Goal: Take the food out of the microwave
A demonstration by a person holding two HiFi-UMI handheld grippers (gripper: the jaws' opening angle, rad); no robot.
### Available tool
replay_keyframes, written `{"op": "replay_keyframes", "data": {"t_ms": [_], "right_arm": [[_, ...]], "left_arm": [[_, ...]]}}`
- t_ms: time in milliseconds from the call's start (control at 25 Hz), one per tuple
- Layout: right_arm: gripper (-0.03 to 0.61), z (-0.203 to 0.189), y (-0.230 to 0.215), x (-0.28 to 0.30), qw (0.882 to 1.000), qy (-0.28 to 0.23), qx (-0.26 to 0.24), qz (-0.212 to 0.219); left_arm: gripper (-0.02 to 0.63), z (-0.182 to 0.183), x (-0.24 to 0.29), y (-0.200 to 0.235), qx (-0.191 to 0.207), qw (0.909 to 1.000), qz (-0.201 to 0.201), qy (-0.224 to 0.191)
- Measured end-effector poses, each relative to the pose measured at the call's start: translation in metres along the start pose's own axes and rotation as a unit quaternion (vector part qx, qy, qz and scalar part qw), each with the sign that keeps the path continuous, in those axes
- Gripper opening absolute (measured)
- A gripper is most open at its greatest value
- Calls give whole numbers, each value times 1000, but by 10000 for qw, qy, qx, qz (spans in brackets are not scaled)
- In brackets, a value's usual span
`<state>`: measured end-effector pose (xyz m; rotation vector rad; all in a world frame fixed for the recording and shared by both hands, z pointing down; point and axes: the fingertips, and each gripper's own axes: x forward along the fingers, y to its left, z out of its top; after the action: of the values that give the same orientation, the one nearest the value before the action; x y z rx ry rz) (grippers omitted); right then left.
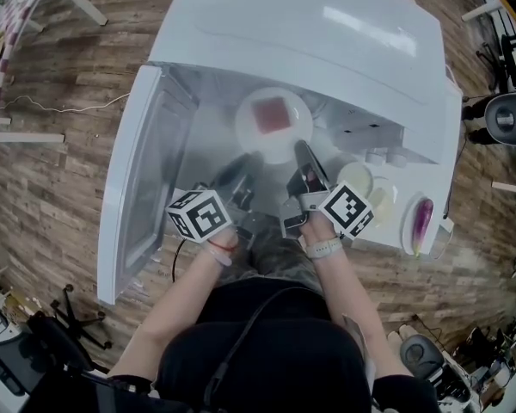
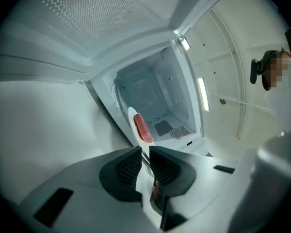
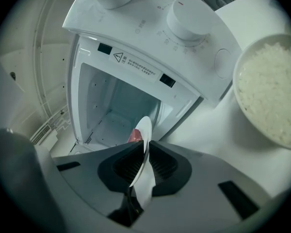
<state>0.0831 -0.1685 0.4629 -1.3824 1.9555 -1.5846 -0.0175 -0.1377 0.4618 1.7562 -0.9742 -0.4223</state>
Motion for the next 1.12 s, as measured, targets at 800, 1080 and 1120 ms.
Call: {"op": "replay_keyframes", "data": {"t_ms": [800,1080,1120], "right_arm": [[49,-22,-4,-33,9999,-115,59,-43],[49,-26,-3,-42,9999,-147,77,-49],[49,-27,-3,-43,9998,-150,77,-51]], "left_arm": [[54,-24,-27,-6,60,9999,-52,119],[55,-29,-34,-9,69,9998,-54,158],[55,-30,-35,-10,67,9998,-59,162]]}}
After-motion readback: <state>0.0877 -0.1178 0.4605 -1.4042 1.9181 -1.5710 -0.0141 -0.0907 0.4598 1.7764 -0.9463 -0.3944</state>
